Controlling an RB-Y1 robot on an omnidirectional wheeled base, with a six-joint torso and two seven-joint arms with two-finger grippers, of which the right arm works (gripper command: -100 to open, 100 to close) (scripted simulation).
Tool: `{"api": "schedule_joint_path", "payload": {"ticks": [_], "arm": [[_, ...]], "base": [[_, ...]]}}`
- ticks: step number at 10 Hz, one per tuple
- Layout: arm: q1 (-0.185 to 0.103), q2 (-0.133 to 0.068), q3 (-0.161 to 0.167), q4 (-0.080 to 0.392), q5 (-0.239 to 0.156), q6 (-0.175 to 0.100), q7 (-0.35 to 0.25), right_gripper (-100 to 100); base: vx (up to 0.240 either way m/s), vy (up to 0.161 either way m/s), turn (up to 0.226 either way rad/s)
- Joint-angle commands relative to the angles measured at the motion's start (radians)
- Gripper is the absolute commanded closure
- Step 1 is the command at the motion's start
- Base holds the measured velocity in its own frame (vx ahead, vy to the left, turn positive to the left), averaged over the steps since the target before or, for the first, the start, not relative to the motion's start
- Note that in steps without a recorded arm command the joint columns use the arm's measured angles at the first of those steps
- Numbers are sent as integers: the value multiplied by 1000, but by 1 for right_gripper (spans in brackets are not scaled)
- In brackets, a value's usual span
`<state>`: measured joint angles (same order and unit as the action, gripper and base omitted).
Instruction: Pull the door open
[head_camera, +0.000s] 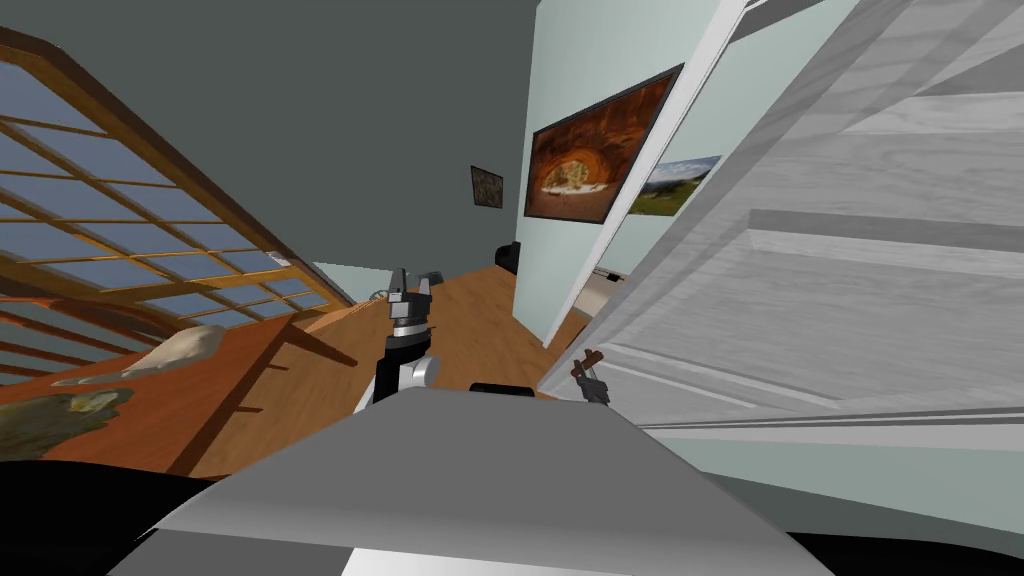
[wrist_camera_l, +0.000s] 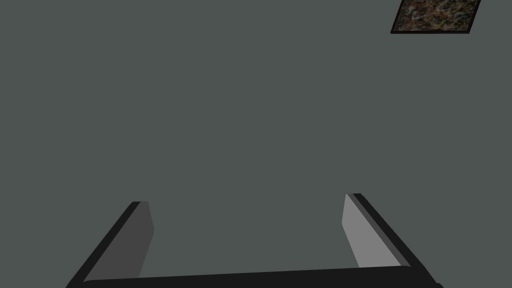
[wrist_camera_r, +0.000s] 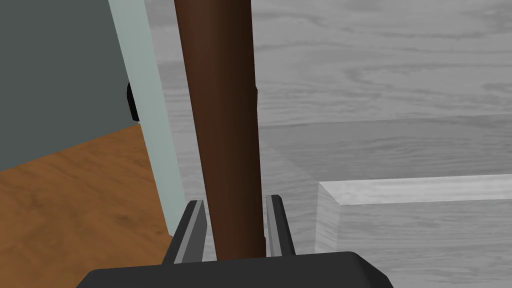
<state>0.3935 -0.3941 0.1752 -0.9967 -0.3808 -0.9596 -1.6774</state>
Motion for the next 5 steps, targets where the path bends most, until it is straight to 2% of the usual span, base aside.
{"api": "schedule_joint_path", "payload": {"ticks": [1, 5], "arm": [[4, -11, 13, 10, 9, -20, -17, 100], [16, -45, 38, 33, 29, -70, -58, 100]], "base": [[-237, -35, 142], [-254, -27, 126]]}}
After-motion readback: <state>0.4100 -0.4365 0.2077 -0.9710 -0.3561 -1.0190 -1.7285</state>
